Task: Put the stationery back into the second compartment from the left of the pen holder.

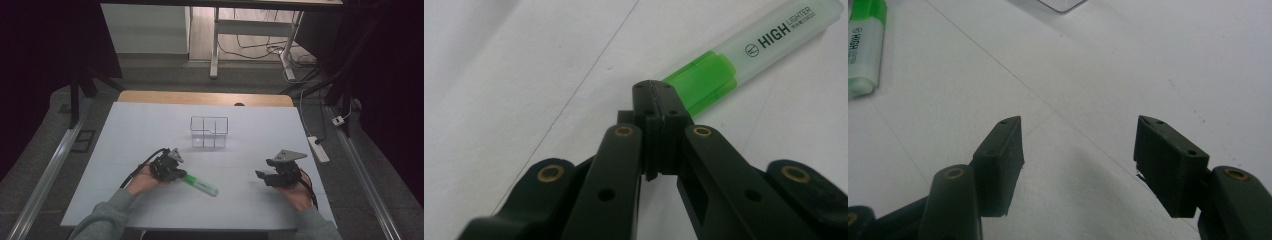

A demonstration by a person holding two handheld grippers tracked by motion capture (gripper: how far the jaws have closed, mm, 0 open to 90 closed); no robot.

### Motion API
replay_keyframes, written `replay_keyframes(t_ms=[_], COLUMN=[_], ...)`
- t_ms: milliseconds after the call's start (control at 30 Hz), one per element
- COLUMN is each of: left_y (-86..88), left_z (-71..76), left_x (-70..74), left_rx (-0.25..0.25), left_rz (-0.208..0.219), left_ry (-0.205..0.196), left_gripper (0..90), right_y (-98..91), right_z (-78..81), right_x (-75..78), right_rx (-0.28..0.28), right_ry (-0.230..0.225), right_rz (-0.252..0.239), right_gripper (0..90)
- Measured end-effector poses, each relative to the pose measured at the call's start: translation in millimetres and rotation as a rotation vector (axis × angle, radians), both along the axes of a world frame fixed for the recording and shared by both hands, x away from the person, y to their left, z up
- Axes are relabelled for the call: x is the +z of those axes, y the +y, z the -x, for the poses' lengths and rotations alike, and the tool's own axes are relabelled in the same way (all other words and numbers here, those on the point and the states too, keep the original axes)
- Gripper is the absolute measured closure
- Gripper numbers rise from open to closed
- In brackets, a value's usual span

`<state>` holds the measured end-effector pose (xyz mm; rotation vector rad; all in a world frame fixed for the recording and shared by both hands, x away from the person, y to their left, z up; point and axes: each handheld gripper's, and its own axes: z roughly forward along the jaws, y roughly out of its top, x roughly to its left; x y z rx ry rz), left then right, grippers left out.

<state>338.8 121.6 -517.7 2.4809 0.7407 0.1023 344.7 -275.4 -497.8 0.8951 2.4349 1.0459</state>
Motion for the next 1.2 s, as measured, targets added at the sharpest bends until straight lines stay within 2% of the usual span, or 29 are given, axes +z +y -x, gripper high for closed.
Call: replay_keyframes(t_ms=[300,400,533,633,733,833,933,1033,1200], left_y=[-5.1,-0.1,17.4,35.4,48.9,59.5,67.1,74.5,87.4], left_z=[1.0,0.3,0.9,3.6,8.8,15.6,24.0,34.4,49.0], left_x=[-0.3,1.2,5.2,5.2,4.7,5.0,5.2,4.2,1.1], left_rx=[-0.008,0.018,0.090,0.150,0.226,0.262,0.286,0.306,0.335], left_rz=[-0.009,-0.012,0.021,0.051,0.066,0.088,0.094,0.110,0.110], left_ry=[-0.003,-0.025,-0.052,-0.051,-0.055,-0.071,-0.101,-0.128,-0.164], left_gripper=[89.0,89.0,87.7,79.0,56.2,45.5,39.4,37.1,34.5], right_y=[0.5,1.7,5.6,7.4,8.9,10.2,11.5,13.5,17.7], right_z=[-0.1,0.6,2.1,1.9,1.7,2.1,3.0,3.8,5.1], right_x=[-0.8,0.2,1.2,-0.6,-1.6,-1.2,0.2,1.2,1.6], right_rx=[0.003,0.006,0.022,0.030,0.036,0.044,0.052,0.061,0.082], right_ry=[0.003,0.007,0.008,0.021,0.036,0.042,0.044,0.045,0.050], right_rz=[0.000,-0.014,-0.012,-0.013,-0.010,-0.015,-0.015,-0.022,-0.021], right_gripper=[35.8,35.7,35.7,35.6,35.1,34.6,34.3,33.8,33.6])
